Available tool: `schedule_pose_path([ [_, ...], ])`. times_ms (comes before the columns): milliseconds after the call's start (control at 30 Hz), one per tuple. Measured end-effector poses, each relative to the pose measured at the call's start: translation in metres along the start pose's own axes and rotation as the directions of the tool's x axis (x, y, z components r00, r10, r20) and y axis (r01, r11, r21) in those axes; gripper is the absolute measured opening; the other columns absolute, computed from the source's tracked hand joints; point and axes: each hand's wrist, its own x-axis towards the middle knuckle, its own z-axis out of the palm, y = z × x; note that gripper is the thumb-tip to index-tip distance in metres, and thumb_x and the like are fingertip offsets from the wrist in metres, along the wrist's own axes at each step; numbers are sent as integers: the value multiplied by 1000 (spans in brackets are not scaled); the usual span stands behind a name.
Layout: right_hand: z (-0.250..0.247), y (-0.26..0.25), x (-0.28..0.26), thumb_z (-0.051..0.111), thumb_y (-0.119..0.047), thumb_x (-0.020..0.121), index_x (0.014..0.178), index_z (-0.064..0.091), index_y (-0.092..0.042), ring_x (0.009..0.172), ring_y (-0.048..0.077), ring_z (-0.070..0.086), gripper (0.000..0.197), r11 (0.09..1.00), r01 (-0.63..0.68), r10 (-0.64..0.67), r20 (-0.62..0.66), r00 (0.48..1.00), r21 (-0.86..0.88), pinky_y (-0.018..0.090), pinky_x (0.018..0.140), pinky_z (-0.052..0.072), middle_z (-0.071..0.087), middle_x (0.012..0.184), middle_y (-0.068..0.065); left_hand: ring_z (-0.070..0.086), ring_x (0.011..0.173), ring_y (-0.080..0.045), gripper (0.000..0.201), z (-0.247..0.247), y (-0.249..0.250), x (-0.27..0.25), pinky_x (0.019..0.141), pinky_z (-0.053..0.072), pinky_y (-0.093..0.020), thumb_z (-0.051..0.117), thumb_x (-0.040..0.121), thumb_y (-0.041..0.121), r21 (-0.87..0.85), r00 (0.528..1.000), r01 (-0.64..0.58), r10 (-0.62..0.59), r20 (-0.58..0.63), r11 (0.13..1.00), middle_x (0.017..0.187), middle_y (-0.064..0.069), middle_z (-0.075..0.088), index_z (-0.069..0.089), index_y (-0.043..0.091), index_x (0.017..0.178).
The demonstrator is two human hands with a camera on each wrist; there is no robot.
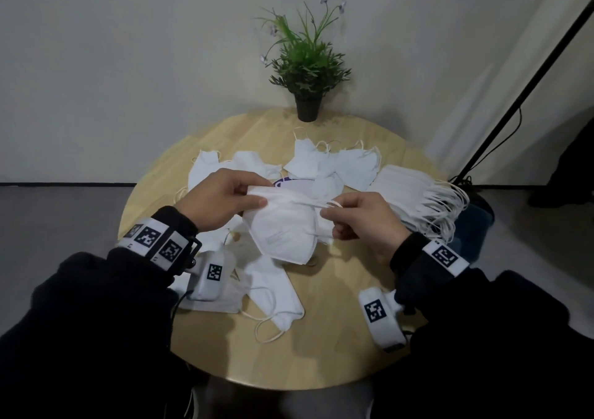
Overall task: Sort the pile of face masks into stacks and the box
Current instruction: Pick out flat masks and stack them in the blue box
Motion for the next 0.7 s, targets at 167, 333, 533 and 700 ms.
schedule_pose_path([
  [167, -25, -9, -13, 74, -6, 91, 80, 71, -8, 63, 16, 62, 11, 977, 152, -123, -185, 975, 149, 30, 66, 52, 63, 66, 8, 71, 90, -11, 18, 1, 17, 4, 83, 55, -24, 72, 96, 15, 175, 966, -130, 164, -200, 976, 97, 14, 76, 75, 32, 100],
  [333, -75, -5, -32, 68, 1, 93, 83, 70, -7, 68, 17, 62, 13, 937, 336, -288, -334, 898, 95, 33, 70, 54, 66, 68, 6, 66, 81, -6, 10, 27, 73, 30, 80, 53, -26, 73, 95, 17, 402, 855, -378, 481, -194, 834, 91, 14, 74, 76, 19, 104],
  [533, -131, 18, -53, 64, 6, 91, 77, 67, -8, 61, 14, 62, 20, 958, 285, -256, -408, 876, 10, 26, 67, 57, 66, 66, 11, 62, 83, -8, 15, 92, 108, 78, 82, 52, -30, 70, 93, 18, 382, 808, -544, 589, -1, 747, 95, 6, 74, 76, 12, 105],
  [700, -148, 38, -46, 71, -4, 87, 76, 67, -4, 68, 24, 66, 11, 978, 168, -205, -424, 882, -123, 44, 72, 57, 76, 72, 12, 57, 85, 0, 17, 118, 108, 104, 85, 52, -23, 69, 94, 8, 424, 823, -528, 567, 40, 736, 98, 13, 69, 76, 13, 108],
])
